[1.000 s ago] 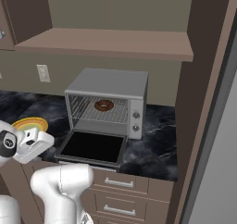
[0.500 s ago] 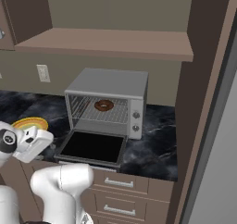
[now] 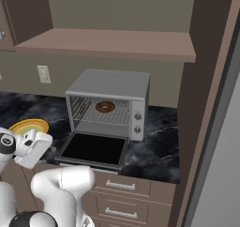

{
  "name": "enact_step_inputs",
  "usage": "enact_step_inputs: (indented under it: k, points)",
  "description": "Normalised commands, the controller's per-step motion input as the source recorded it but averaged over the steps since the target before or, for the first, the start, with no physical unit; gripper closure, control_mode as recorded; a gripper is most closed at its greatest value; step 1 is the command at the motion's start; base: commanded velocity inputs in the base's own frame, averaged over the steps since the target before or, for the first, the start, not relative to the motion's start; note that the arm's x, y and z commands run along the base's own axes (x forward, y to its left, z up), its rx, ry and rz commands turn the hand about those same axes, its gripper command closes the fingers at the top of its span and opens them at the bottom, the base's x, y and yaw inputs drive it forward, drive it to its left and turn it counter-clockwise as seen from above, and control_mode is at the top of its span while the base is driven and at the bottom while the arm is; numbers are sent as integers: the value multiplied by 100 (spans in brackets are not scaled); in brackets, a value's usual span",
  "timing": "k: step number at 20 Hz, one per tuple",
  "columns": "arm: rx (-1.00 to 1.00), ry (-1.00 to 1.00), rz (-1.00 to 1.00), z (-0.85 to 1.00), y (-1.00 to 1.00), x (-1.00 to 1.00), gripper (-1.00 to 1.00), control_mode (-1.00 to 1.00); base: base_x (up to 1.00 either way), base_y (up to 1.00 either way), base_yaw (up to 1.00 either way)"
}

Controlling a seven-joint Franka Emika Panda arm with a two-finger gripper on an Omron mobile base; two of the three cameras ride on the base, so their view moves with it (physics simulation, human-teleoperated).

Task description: Pick up the bagel from the plate, place it on the toaster oven rack, close the door, and set the timer.

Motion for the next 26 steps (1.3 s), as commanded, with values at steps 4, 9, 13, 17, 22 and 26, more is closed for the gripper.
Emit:
enact_step_inputs:
  k: [4, 9, 13, 17, 22, 26]
  points:
    - [-12, 5, 2, -8, 0, 5, -100, -100, 0, 0, 0]
    - [-10, 2, 3, -16, 0, 6, -100, -100, 0, 0, 0]
    - [-5, 0, 2, -34, 0, 6, -100, -100, 0, 0, 0]
    - [-2, -2, 3, -36, 0, 18, -100, -100, 0, 0, 0]
    - [0, -5, 3, -21, 0, 28, -100, -100, 0, 0, 0]
    - [-1, -3, 1, -11, 0, 28, -100, -100, 0, 0, 0]
